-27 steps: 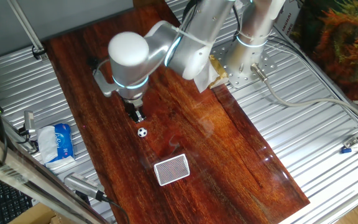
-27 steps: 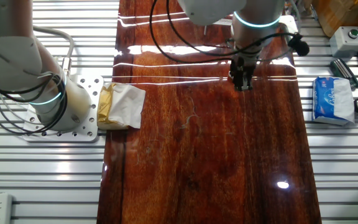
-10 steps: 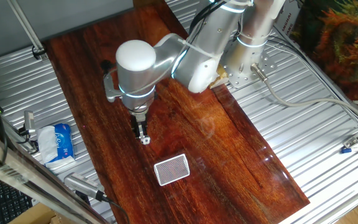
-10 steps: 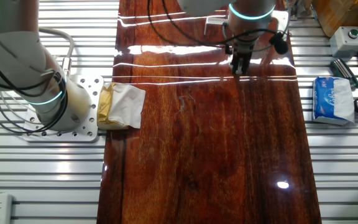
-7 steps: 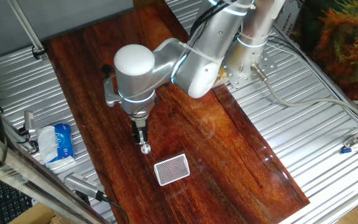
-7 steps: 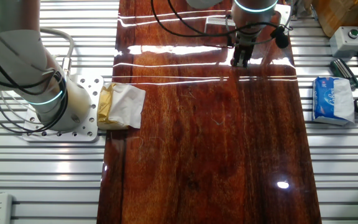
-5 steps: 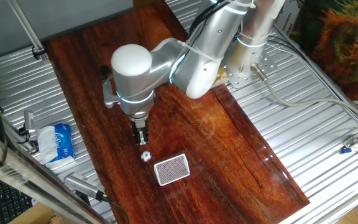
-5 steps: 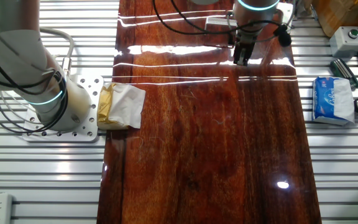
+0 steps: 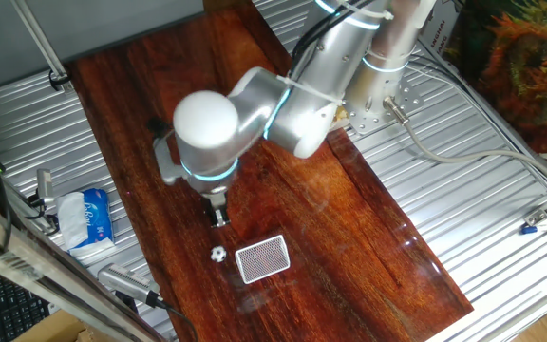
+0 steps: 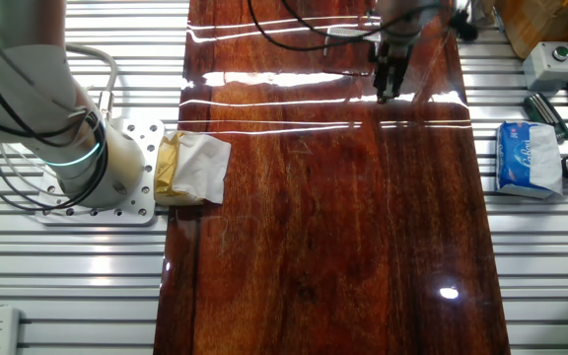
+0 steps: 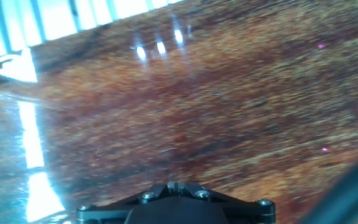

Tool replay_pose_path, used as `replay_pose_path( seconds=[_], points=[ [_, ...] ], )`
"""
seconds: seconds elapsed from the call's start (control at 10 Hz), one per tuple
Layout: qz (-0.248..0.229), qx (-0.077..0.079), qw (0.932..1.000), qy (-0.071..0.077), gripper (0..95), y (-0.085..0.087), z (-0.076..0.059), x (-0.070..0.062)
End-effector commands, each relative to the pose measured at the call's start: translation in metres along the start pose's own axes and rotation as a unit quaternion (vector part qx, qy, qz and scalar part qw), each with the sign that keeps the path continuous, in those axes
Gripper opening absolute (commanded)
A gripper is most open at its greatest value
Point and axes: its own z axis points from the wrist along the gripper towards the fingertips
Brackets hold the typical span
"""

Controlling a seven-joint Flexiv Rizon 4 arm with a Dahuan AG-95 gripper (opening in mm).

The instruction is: Push the soccer ball into the goal

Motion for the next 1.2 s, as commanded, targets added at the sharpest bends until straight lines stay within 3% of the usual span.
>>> replay_pose_path(
  seconds=[0.1, 0.8, 1.2],
  points=[
    [-0.041, 0.026, 0.9987, -0.014, 0.0, 0.0046, -0.0109, -0.0156],
    [-0.036, 0.025, 0.999, -0.011, 0.0, 0.0069, -0.0128, -0.0194],
    [-0.072, 0.048, 0.9962, -0.009, 0.0, 0.0067, -0.0127, -0.0193]
  ],
)
